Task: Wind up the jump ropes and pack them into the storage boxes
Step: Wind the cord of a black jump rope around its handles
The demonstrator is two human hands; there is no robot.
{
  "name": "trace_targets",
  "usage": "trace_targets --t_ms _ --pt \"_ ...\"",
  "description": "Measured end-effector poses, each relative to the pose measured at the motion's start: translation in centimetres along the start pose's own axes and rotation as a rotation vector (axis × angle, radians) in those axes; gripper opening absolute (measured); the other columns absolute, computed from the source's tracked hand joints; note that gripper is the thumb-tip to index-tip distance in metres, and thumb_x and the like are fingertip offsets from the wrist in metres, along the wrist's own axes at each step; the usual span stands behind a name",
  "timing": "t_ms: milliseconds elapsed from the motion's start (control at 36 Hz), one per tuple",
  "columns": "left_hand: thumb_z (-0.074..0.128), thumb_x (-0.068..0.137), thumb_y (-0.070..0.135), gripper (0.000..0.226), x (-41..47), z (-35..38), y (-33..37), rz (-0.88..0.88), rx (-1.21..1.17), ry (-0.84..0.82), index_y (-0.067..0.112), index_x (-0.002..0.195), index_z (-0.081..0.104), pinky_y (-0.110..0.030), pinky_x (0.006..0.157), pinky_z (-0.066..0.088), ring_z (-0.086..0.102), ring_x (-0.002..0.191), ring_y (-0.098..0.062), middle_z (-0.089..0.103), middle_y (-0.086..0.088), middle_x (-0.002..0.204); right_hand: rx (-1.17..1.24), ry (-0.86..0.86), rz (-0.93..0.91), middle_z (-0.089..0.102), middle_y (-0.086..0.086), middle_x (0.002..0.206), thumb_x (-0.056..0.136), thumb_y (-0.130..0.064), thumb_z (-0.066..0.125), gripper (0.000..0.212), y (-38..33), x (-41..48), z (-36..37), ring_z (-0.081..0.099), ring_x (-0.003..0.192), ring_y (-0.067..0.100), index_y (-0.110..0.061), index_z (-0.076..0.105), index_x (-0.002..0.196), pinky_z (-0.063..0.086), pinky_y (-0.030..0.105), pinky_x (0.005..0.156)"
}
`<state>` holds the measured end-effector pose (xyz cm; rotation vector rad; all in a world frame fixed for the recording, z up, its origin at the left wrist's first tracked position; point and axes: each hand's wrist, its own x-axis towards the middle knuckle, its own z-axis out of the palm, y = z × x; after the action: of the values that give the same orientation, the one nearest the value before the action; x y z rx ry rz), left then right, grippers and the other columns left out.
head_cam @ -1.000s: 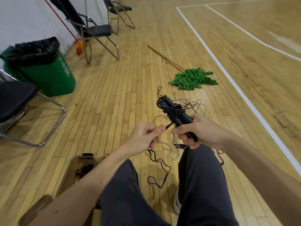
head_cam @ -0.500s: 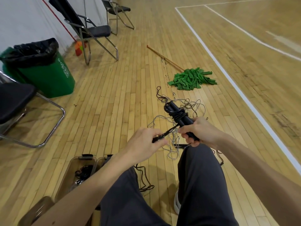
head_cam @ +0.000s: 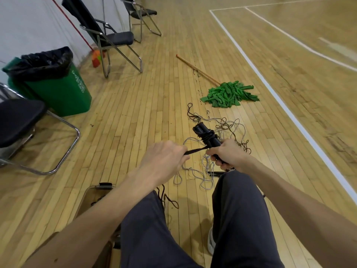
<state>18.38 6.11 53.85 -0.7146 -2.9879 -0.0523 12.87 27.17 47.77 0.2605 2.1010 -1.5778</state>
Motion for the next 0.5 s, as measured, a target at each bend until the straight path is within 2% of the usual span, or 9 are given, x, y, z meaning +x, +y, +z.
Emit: trace_targets --t_ms 194,278,361,500 --pt "0.036 0.103 0.052 0.046 0.3 -1.3 -1.0 0.169 0.125 0.087 0.02 0.108 0.068 -0.02 0.054 0.033 0.06 0.07 -0.011 0.065 0.007 0.086 -0.142 -0.162 0.101 0.067 0.013 0.072 0.091 -0.009 0.069 0.027 -1.1 -0.3 -0.2 0.047 0.048 0.017 0.002 0.055 0.111 0.037 0.023 0.039" --pt "0.049 0.098 0.048 0.041 0.4 -1.6 -1.6 0.232 0.139 0.149 0.015 0.091 0.071 -0.019 0.046 0.023 0.056 0.056 -0.013 0.063 0.004 0.072 -0.192 -0.218 0.122 0.069 0.014 0.074 0.092 -0.011 0.069 0.03 -1.4 -0.6 0.0 0.048 0.046 0.017 0.002 0.054 0.114 0.038 0.024 0.04" --pt "0.07 0.088 0.039 0.033 0.8 -2.6 -2.2 0.29 0.126 0.213 0.012 0.07 0.067 -0.018 0.043 0.023 0.048 0.043 -0.015 0.055 0.004 0.058 -0.259 -0.284 0.132 0.068 0.014 0.074 0.093 -0.012 0.068 0.029 -1.9 -1.2 0.7 0.048 0.048 0.017 0.0 0.053 0.115 0.038 0.026 0.043" --pt "0.062 0.081 0.049 0.043 1.0 -5.5 -2.8 0.346 0.155 0.203 0.013 0.058 0.057 -0.013 0.046 0.009 0.04 0.039 -0.014 0.045 0.006 0.049 -0.409 -0.424 0.15 0.066 0.01 0.07 0.094 -0.017 0.066 0.023 -2.7 -2.6 2.2 0.047 0.049 0.017 -0.002 0.056 0.109 0.036 0.026 0.043"
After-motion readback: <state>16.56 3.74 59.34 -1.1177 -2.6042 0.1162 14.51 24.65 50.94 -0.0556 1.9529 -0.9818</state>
